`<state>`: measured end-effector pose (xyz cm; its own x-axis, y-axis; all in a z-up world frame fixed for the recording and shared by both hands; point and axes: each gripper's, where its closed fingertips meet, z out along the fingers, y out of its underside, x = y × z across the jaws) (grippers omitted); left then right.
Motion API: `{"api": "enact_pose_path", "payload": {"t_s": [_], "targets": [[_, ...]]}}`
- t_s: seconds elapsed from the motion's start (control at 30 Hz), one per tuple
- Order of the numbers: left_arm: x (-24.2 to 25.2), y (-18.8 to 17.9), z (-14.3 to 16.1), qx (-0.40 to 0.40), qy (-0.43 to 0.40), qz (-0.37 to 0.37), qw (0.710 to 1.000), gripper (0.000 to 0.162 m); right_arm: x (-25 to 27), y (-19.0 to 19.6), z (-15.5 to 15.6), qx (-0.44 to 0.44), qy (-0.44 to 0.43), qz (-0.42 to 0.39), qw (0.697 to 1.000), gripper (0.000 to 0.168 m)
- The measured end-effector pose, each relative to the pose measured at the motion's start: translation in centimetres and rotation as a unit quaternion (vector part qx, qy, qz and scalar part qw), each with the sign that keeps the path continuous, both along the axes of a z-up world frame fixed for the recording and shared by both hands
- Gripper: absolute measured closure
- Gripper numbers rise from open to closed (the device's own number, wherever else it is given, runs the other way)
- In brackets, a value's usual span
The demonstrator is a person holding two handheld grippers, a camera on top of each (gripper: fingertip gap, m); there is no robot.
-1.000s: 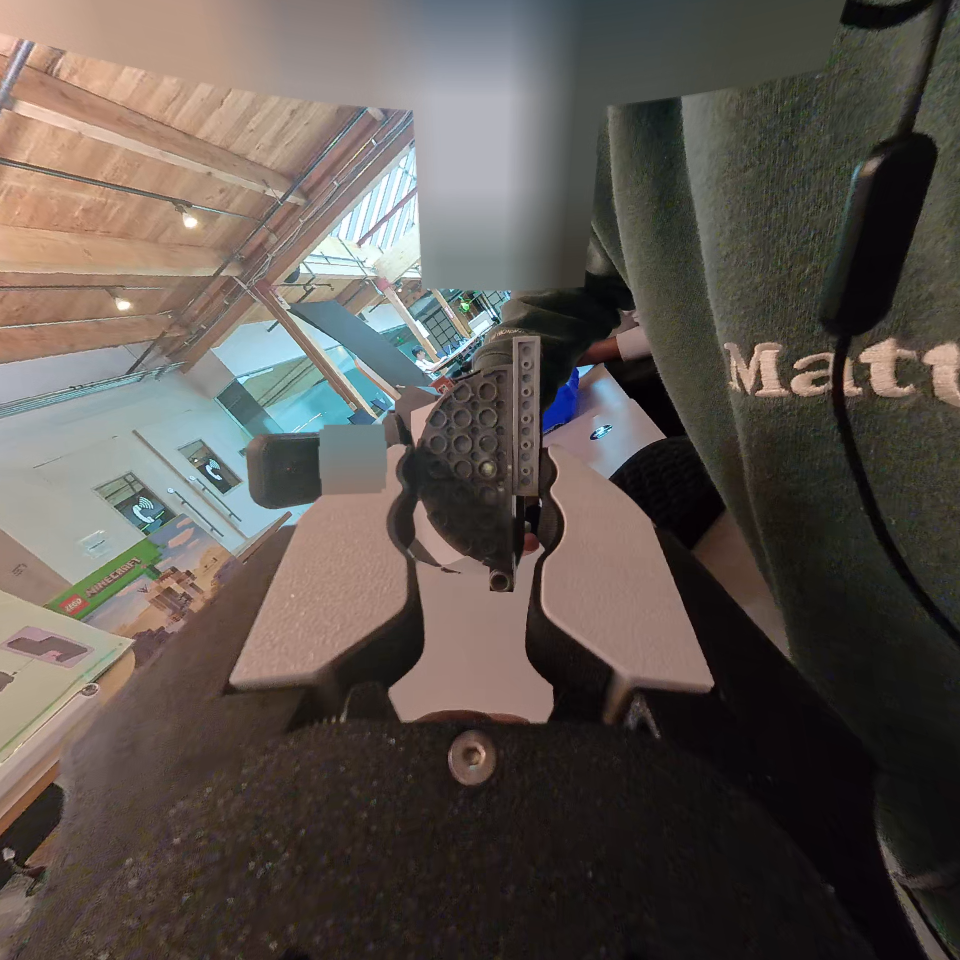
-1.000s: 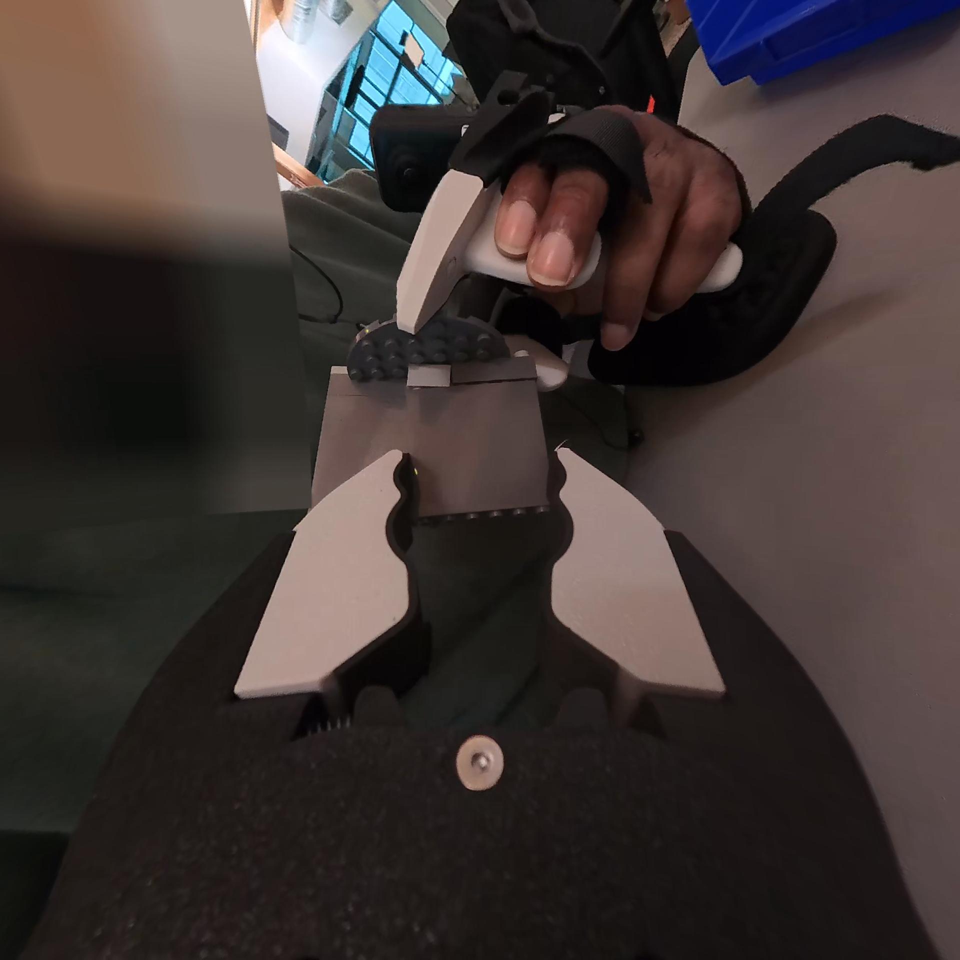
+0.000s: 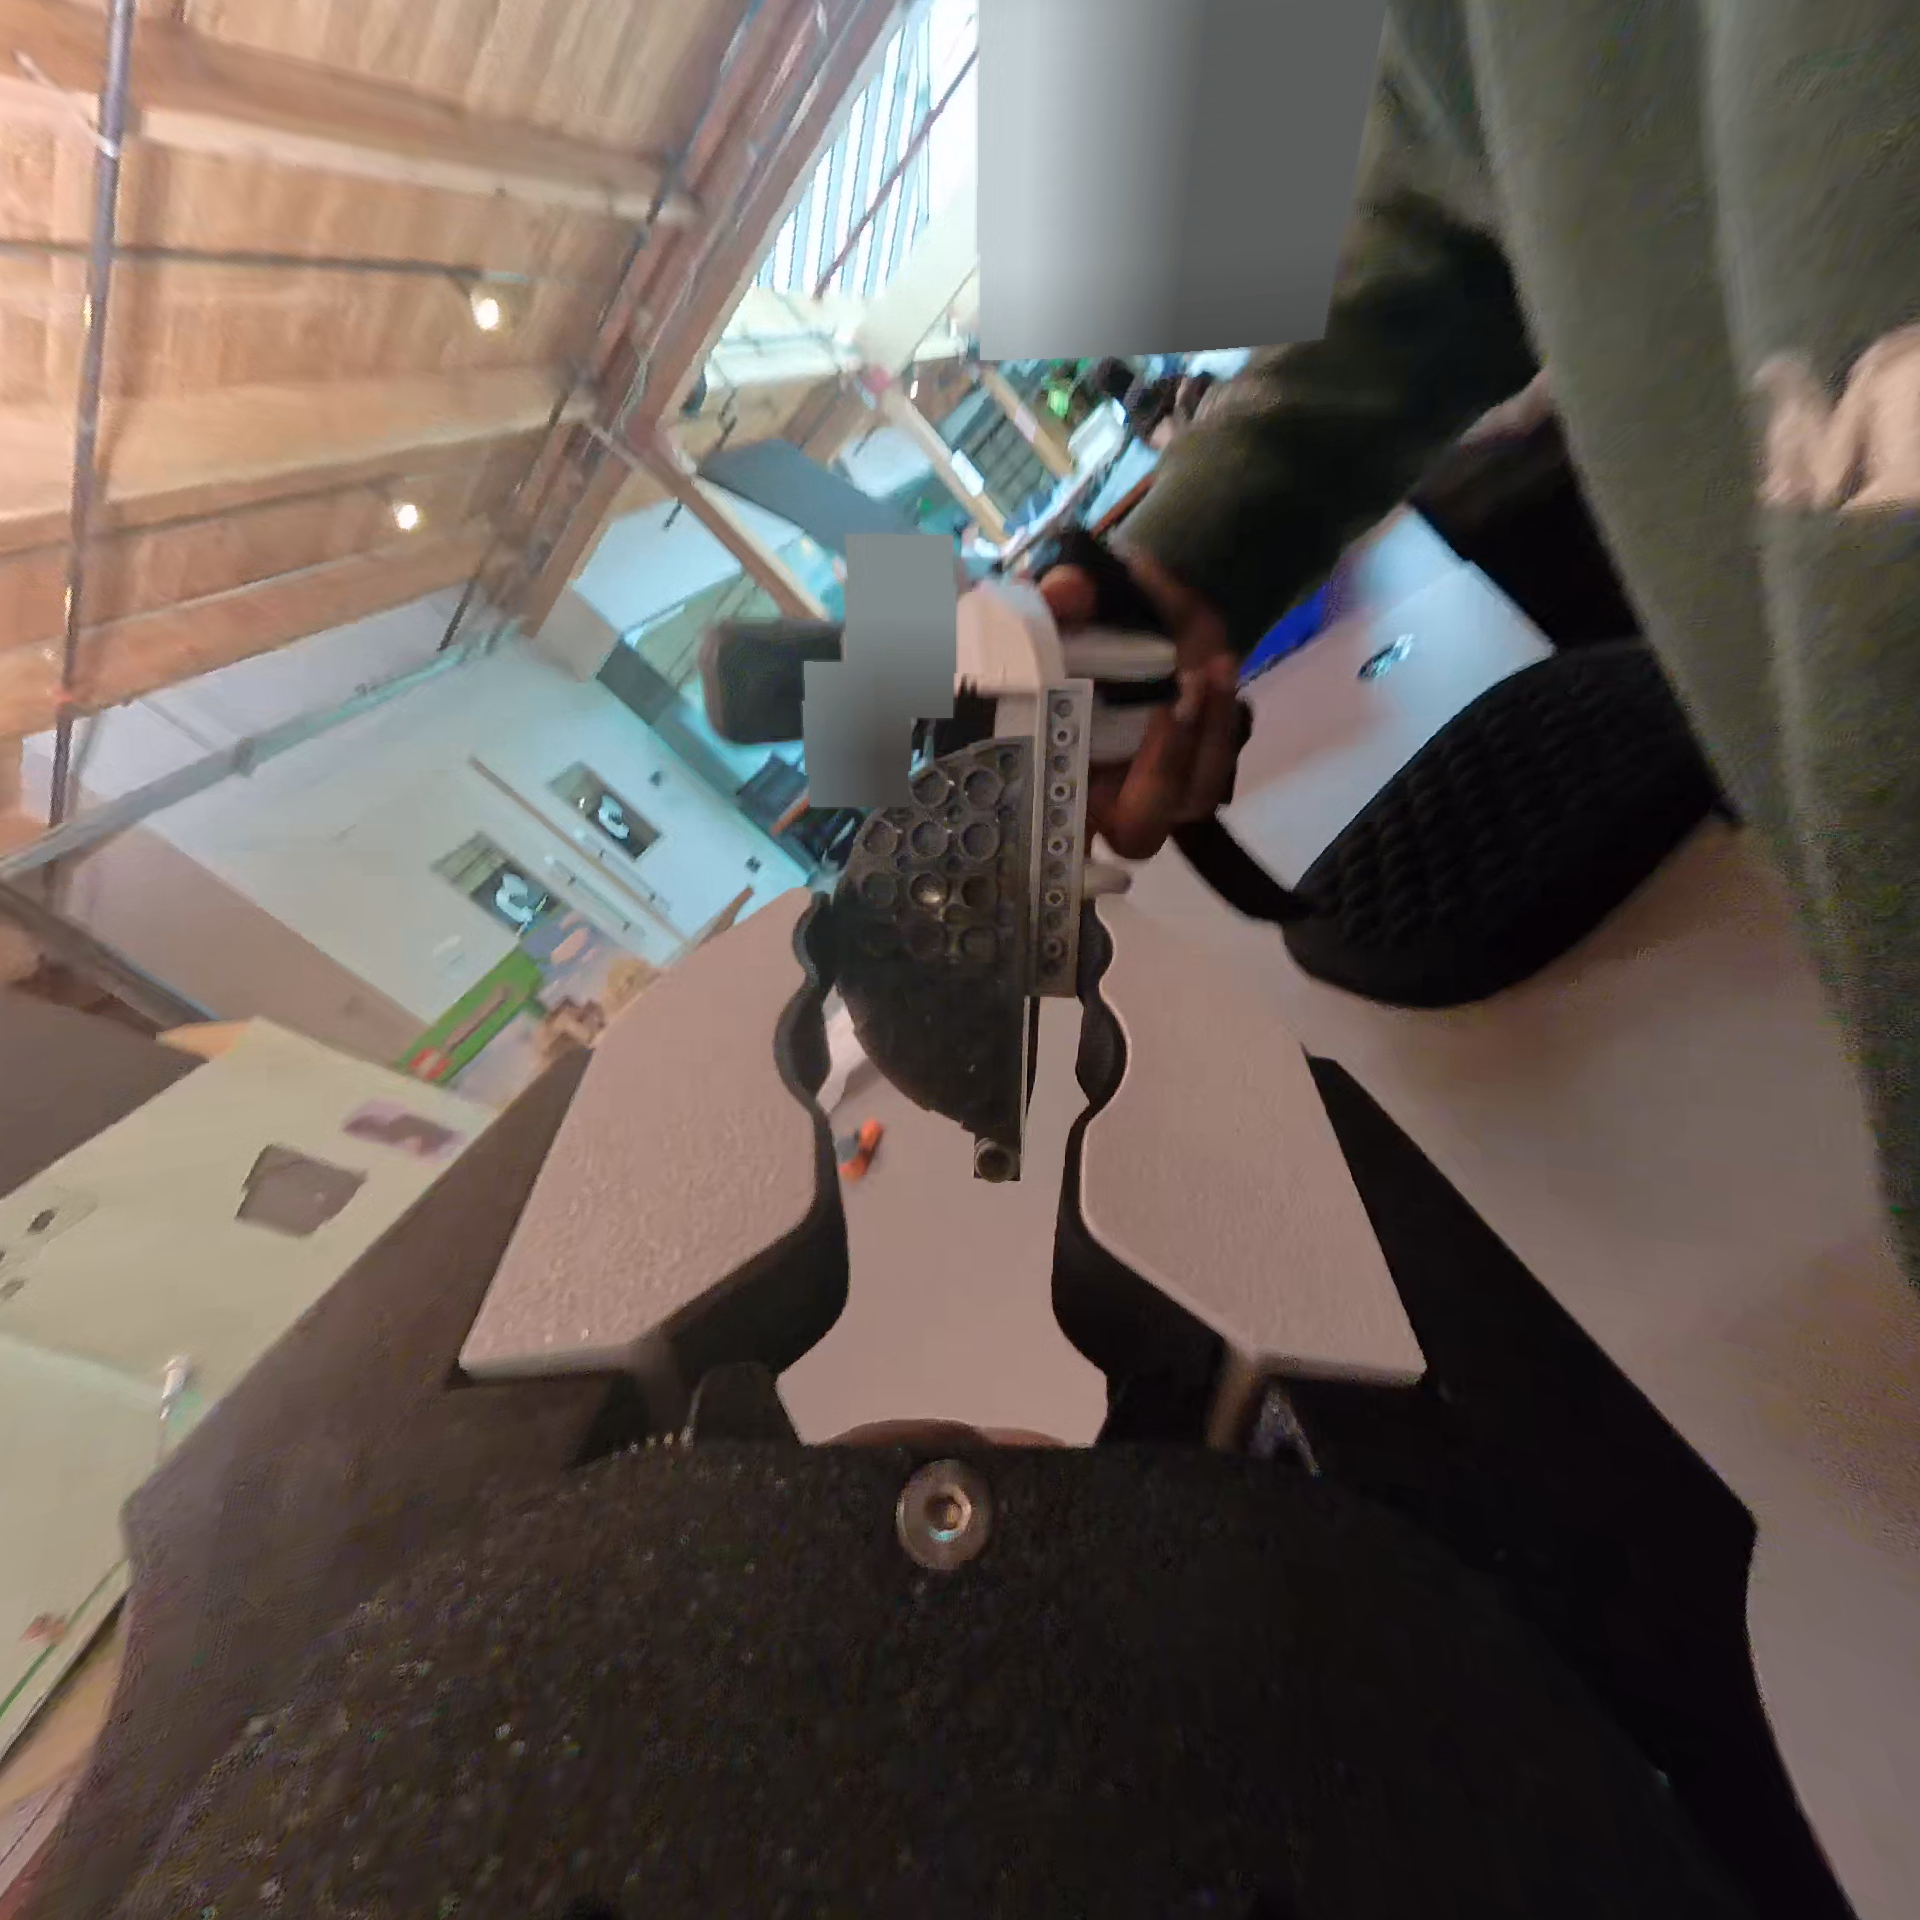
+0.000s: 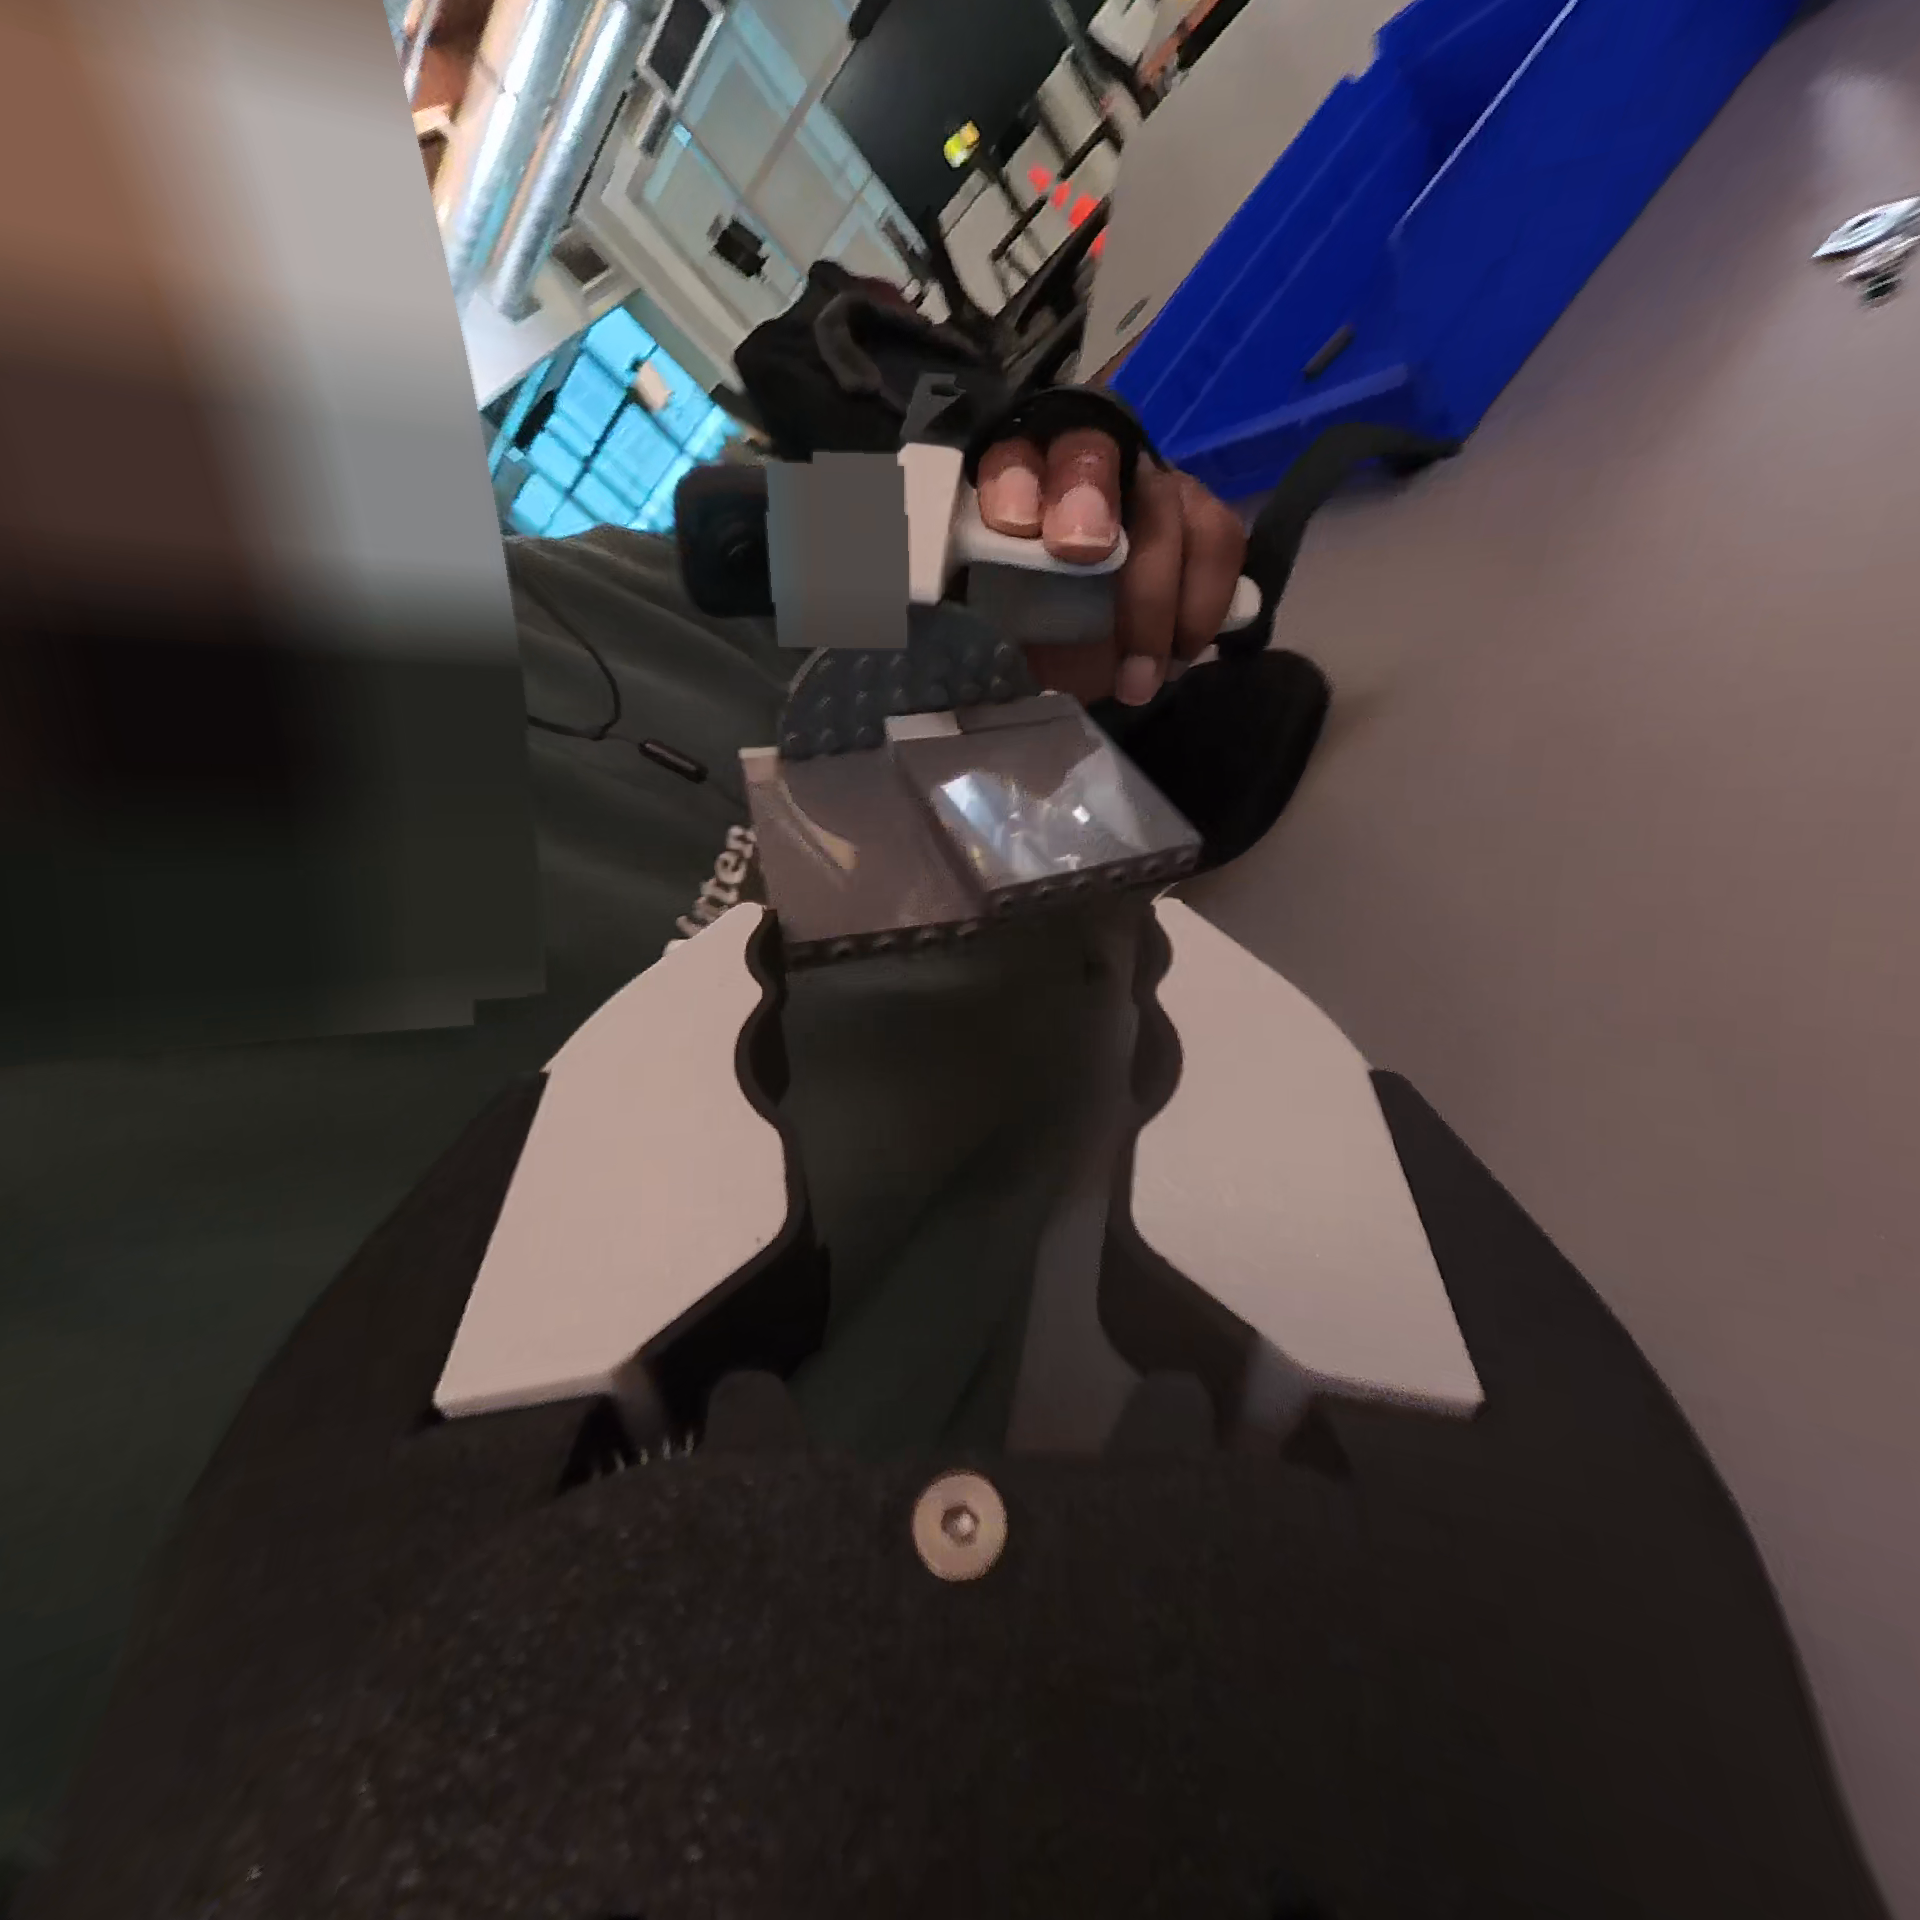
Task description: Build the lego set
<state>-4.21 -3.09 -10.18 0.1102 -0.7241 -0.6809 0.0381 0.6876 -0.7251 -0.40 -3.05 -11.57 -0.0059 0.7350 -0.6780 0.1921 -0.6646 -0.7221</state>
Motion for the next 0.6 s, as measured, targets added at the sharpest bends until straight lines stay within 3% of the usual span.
{"api": "enact_pose_path", "payload": {"t_s": [0.17, 0.33, 0.47, 0.6], "targets": [[0.4, 2.4, -1.9, 0.016, 0.043, 0.061, 0.997, 0.117, 0.2, 1.4, -1.5, 0.040, -0.042, -0.125, 0.990, 0.077], [1.1, 3.9, -3.7, 0.062, 0.097, 0.119, 0.986, 0.117, -0.9, 2.9, -4.2, 0.044, -0.114, -0.243, 0.962, 0.050], [1.6, 4.2, -4.2, 0.103, 0.115, 0.150, 0.976, 0.117, -2.7, 3.5, -4.5, 0.079, -0.132, -0.278, 0.948, 0.052], [1.9, 4.2, -4.3, 0.148, 0.129, 0.177, 0.964, 0.117, -3.2, 4.4, -4.5, 0.117, -0.133, -0.308, 0.935, 0.065]]}}
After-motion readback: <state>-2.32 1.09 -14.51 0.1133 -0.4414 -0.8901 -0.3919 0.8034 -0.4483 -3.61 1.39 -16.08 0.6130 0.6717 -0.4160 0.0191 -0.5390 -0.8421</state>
